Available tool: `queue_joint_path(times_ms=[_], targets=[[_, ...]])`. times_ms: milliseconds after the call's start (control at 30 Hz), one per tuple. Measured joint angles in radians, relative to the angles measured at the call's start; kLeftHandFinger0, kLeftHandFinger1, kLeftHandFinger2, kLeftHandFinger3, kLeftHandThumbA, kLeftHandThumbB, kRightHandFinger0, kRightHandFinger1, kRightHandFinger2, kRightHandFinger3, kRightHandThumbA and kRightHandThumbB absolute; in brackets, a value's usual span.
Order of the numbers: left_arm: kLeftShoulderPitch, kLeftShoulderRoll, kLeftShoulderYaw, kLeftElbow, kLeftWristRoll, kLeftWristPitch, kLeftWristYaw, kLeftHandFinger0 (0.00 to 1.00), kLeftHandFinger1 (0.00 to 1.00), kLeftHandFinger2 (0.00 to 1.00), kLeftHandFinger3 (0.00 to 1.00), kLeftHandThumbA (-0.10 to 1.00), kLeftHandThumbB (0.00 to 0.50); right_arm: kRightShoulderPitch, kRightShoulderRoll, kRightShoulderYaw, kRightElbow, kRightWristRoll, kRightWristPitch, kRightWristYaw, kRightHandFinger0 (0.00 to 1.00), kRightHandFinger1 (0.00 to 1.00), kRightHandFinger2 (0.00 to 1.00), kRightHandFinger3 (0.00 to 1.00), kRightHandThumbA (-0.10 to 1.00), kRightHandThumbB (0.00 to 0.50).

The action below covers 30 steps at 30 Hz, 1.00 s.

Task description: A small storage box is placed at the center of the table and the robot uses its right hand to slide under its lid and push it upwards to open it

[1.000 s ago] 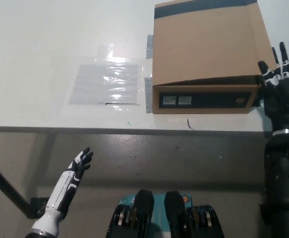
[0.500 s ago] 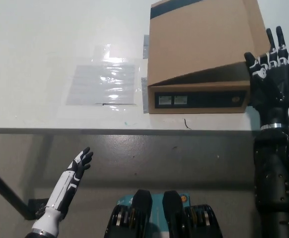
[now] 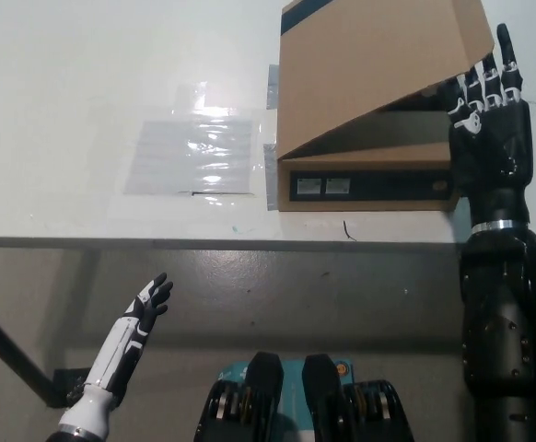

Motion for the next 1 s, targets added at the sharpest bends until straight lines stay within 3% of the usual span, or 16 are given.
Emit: queue_joint_path(times_ms=[267,333,700,900,1000], targets=[[-0.001,0.0,0.0,0.0,0.001,0.0,0.0,1.0,1.0,1.0,1.0,1.0,0.5,-0.041,0.031,0.02,0.021,-0.003,0.004,-0.007,1.0,1.0,1.0,1.0,1.0,0.325],[-0.001,0.0,0.0,0.0,0.002,0.0,0.0,1.0,1.0,1.0,1.0,1.0,0.5,-0.054,0.039,0.029,0.033,-0.009,0.004,-0.007,1.0,1.0,1.0,1.0,1.0,0.348],[-0.008,0.0,0.0,0.0,0.002,0.0,0.0,1.0,1.0,1.0,1.0,1.0,0.5,-0.124,0.068,0.074,0.196,-0.06,0.003,-0.012,1.0,1.0,1.0,1.0,1.0,0.355],[-0.009,0.001,-0.001,0.0,0.002,0.0,0.0,1.0,1.0,1.0,1.0,1.0,0.5,-0.172,0.082,0.096,0.261,-0.1,0.002,-0.02,1.0,1.0,1.0,1.0,1.0,0.316],[-0.01,0.001,-0.002,0.0,0.002,0.0,0.0,1.0,1.0,1.0,1.0,1.0,0.5,-0.19,0.089,0.125,0.29,-0.128,-0.005,-0.019,1.0,1.0,1.0,1.0,1.0,0.325]])
